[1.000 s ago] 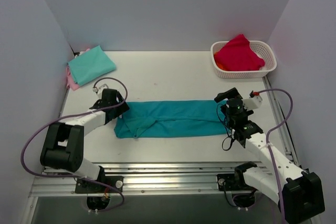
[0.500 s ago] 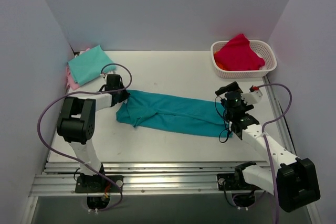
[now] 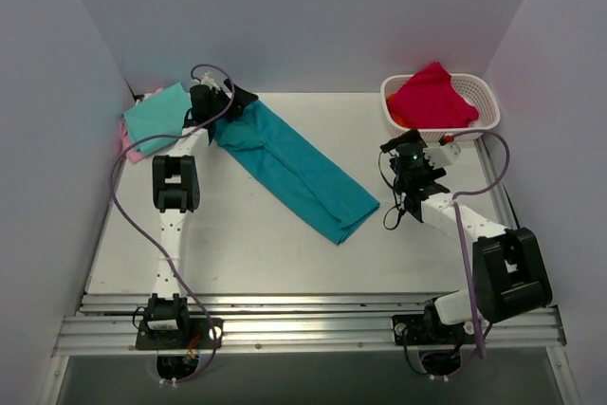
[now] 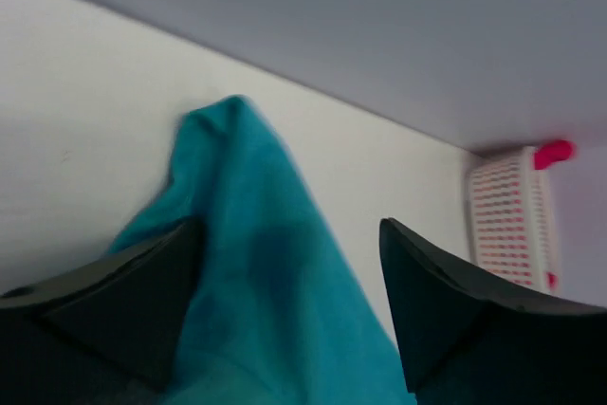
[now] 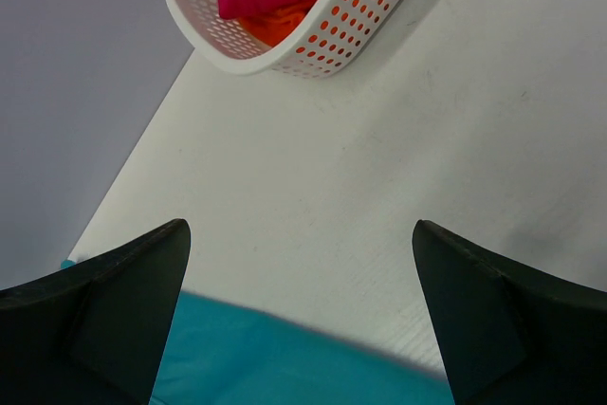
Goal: Fold and stack the t-shirts
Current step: Rotate the tshirt 85 degrees, then grab the bottom of the folded rectangular tshirt with both arms
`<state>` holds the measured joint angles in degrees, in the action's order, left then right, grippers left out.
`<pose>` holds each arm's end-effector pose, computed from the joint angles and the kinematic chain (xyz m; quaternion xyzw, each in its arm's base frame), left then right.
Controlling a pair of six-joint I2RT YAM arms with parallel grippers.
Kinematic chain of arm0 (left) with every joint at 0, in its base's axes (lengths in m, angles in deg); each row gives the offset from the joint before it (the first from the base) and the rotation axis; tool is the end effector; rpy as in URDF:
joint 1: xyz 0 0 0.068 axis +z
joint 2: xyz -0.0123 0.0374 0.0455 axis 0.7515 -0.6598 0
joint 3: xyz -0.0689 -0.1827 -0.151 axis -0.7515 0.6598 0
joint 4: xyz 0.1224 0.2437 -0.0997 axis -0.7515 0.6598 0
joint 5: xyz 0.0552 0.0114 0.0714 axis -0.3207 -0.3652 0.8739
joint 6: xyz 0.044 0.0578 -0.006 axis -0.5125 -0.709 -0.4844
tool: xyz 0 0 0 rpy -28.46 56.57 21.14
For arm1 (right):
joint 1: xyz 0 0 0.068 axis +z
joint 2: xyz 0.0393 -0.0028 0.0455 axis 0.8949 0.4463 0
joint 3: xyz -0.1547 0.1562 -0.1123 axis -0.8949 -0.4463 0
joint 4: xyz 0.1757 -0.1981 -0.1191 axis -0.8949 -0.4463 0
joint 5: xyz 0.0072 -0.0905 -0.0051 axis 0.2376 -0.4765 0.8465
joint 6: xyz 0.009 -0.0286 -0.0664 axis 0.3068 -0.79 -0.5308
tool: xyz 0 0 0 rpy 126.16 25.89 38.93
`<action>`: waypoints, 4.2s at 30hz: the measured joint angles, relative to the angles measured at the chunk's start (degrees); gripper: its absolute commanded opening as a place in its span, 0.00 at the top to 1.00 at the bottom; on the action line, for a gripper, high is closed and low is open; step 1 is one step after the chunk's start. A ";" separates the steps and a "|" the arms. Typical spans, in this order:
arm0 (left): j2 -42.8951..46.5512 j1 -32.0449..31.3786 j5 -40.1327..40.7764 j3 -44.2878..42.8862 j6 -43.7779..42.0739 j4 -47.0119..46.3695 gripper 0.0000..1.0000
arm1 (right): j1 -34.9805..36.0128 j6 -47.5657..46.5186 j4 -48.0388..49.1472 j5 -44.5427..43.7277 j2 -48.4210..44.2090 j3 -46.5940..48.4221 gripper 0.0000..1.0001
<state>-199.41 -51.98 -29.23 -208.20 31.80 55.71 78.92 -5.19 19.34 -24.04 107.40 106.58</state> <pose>0.6391 -0.0615 0.0975 -0.1758 0.7801 -0.3981 0.4495 0.3479 0.0661 0.1936 0.4104 0.6598 0.1957 0.5983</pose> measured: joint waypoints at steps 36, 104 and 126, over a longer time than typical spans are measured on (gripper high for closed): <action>60.48 -40.68 45.40 82.84 -17.25 -12.44 0.02 | 8.31 -6.01 -0.76 -6.19 -8.26 -2.40 0.00; 113.15 -58.51 69.46 107.60 23.54 42.95 0.06 | 39.69 -4.44 -0.22 -7.61 0.24 -2.14 0.00; 112.63 -64.19 59.56 111.91 30.97 44.85 0.06 | 59.30 6.12 1.27 2.23 1.18 -16.28 0.30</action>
<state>-86.78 -116.18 30.33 -96.29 62.77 100.56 138.21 0.93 20.61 -21.81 108.58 90.30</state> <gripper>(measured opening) 0.940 0.739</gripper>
